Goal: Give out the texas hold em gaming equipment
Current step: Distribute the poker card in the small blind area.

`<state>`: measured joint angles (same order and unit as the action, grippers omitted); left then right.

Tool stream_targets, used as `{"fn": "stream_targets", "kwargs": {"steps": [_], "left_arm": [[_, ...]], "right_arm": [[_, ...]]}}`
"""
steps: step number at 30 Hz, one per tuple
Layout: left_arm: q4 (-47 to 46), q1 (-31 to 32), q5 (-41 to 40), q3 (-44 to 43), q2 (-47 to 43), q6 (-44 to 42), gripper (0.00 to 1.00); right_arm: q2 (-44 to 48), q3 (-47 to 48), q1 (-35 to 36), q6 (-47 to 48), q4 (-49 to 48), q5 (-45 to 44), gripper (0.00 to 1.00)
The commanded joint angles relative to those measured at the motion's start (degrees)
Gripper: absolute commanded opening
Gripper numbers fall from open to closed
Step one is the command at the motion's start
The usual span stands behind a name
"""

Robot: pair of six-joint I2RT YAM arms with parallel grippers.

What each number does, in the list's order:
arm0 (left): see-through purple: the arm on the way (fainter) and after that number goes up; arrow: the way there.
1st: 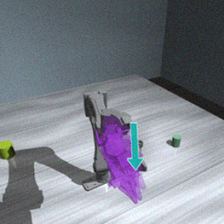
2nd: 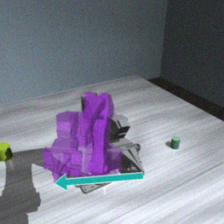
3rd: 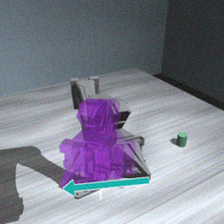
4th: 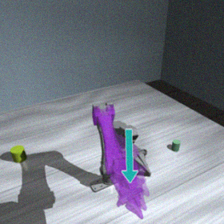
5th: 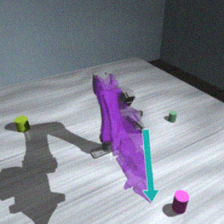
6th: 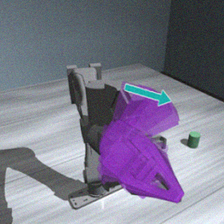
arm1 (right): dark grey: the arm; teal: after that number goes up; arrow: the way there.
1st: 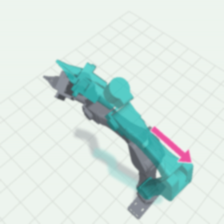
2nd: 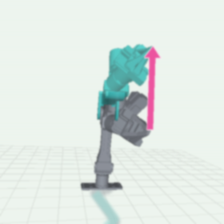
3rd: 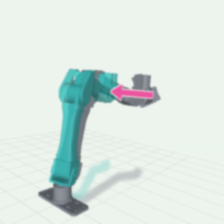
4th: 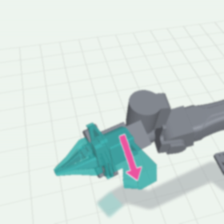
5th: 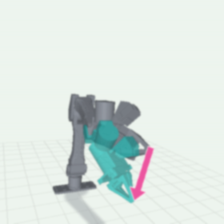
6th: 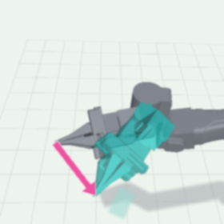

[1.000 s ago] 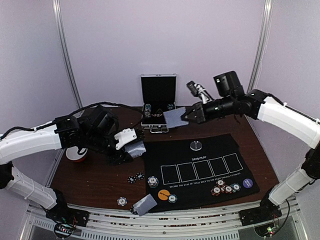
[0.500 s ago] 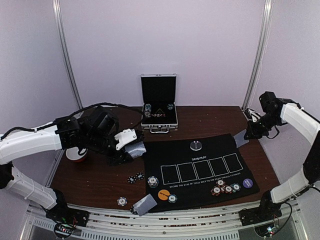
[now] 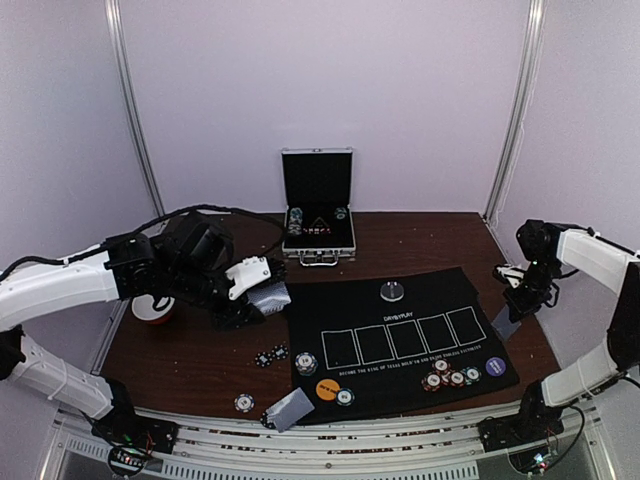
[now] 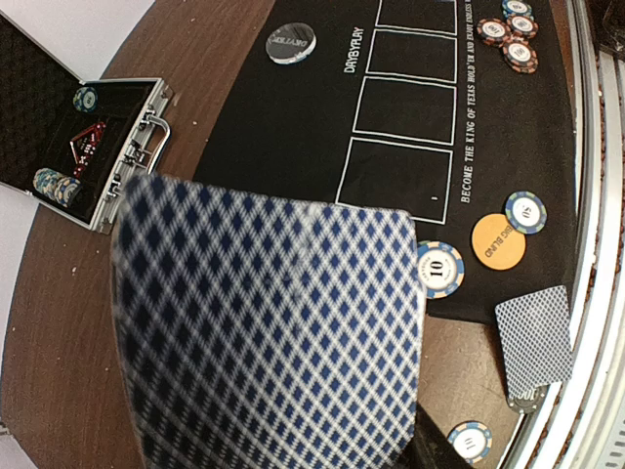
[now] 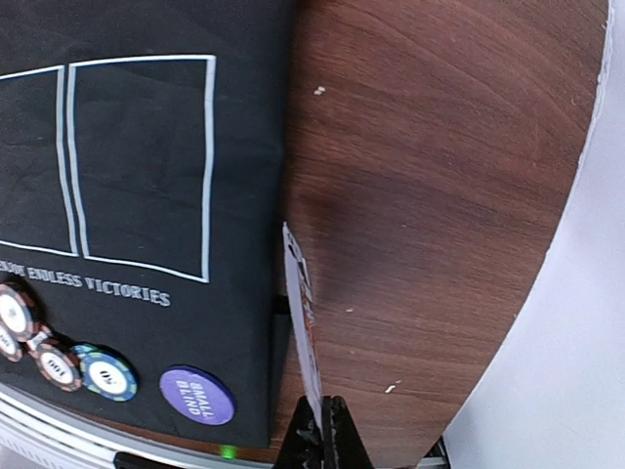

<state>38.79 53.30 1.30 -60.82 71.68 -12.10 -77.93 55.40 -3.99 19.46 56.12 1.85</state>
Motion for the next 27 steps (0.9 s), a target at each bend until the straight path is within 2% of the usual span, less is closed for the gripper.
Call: {"fn": "stream_targets", "kwargs": {"steps": [1, 9, 15, 27], "left_arm": [[-3.24, -0.35, 0.79, 0.47, -1.82, -0.73, 0.45], [-3.3, -0.36, 0.68, 0.74, -1.88, -0.49, 0.45], [-3.36, -0.34, 0.38, 0.79, -2.03, -0.54, 0.45], [-3.32, -0.35, 0.19, 0.68, -1.69, -0.4, 0.45]], "right_arm": [[-2.27, -1.38, -1.34, 2.1, -0.82, -4.26, 0.0], [-10.5, 1.52, -1.78, 1.59, -1.01, -8.89, 0.0], [-12.69, 1.55, -2.8, 0.56, -3.39, -14.03, 0.0], [-15.31, 1.11, -3.39, 1.11, -6.04, -14.08, 0.0]]}}
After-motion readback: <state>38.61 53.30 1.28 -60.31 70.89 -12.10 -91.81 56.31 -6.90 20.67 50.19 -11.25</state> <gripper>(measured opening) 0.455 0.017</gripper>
